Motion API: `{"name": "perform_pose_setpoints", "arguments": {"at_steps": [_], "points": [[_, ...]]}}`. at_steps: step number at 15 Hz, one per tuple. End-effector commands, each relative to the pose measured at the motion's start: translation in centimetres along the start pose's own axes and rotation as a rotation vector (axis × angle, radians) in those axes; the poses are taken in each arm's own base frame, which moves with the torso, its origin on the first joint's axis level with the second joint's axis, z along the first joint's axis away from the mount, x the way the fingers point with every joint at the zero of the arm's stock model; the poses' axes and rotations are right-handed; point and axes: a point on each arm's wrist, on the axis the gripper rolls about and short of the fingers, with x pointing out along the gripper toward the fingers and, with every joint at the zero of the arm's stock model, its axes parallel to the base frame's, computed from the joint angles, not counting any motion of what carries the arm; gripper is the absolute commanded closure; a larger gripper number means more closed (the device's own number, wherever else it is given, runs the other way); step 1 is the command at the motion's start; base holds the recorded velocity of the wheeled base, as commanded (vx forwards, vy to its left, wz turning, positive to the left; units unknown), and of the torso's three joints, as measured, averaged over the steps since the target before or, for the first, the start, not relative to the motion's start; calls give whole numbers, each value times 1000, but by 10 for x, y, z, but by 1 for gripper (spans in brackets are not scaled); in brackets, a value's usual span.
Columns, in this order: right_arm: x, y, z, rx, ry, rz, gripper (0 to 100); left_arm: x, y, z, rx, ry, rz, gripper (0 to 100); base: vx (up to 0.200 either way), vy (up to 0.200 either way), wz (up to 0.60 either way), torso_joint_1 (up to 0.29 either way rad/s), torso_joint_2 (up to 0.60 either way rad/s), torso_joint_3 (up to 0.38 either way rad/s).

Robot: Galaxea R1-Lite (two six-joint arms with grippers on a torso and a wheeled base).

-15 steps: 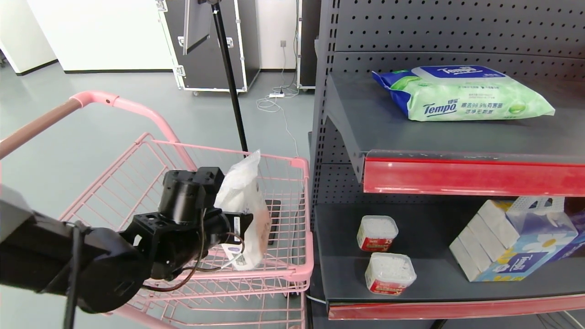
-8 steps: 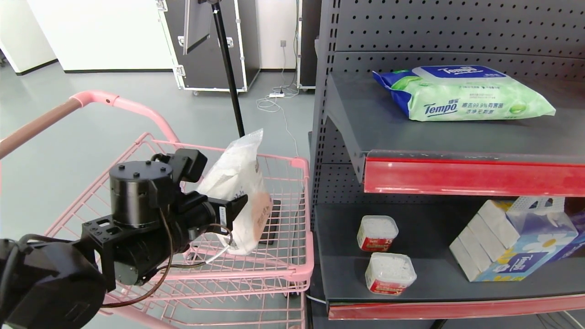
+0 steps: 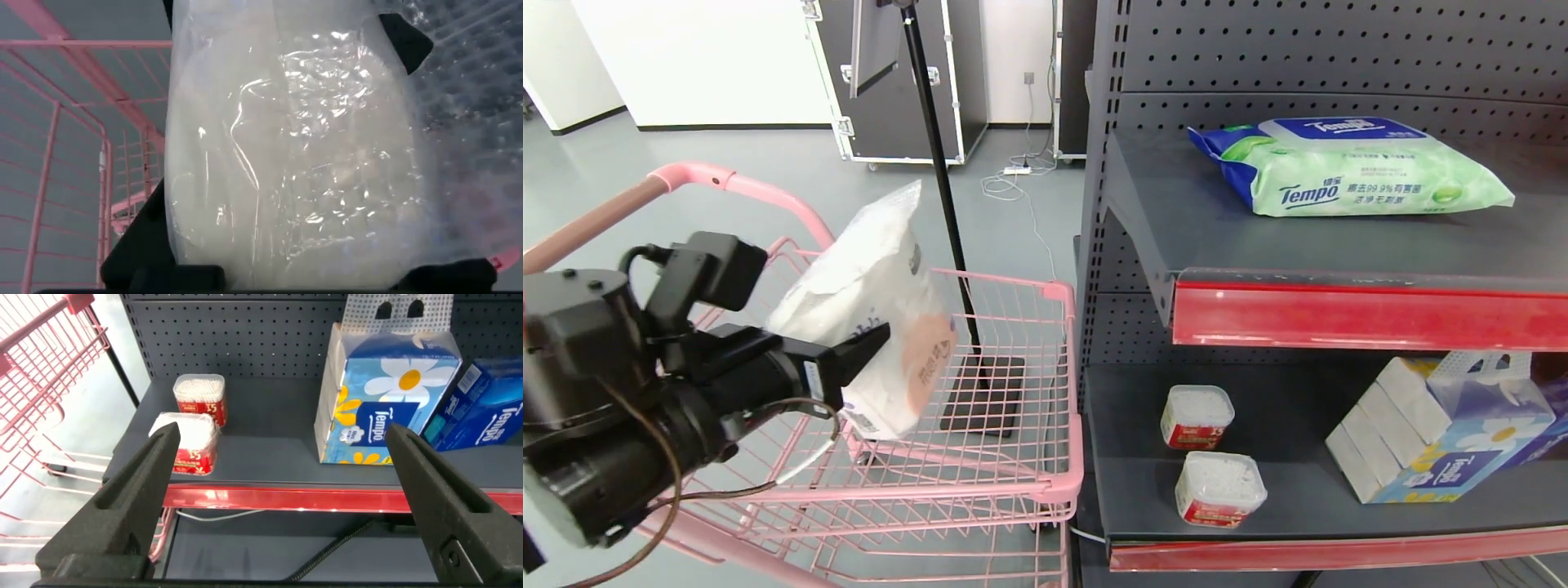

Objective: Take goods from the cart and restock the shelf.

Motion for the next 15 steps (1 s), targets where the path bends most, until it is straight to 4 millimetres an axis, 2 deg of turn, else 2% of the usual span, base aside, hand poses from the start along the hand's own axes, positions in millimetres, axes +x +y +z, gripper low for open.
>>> {"name": "perform_pose_setpoints", "arguments": {"at_steps": [1, 3, 7, 9, 11, 15], "points": [[0, 0, 0, 0, 1, 1, 0, -50, 7, 30, -10, -119, 19, 100, 0, 0, 0, 0, 0, 0], [0, 0, 0, 0, 1, 1, 0, -97, 9, 38, -8, -110, 23, 100, 0, 0, 0, 0, 0, 0], [0, 0, 0, 0, 1, 1, 0, -166, 15, 38, -16, -101, 88, 100, 0, 0, 0, 0, 0, 0], [0, 0, 0, 0, 1, 1, 0, -189, 15, 43, -16, -118, 68, 100, 0, 0, 0, 0, 0, 0], [0, 0, 0, 0, 1, 1, 0, -207, 15, 36, -9, -132, 70, 100, 0, 0, 0, 0, 0, 0], [0, 0, 0, -2, 1, 1, 0, -217, 15, 27, -8, -133, 67, 100, 0, 0, 0, 0, 0, 0]]}}
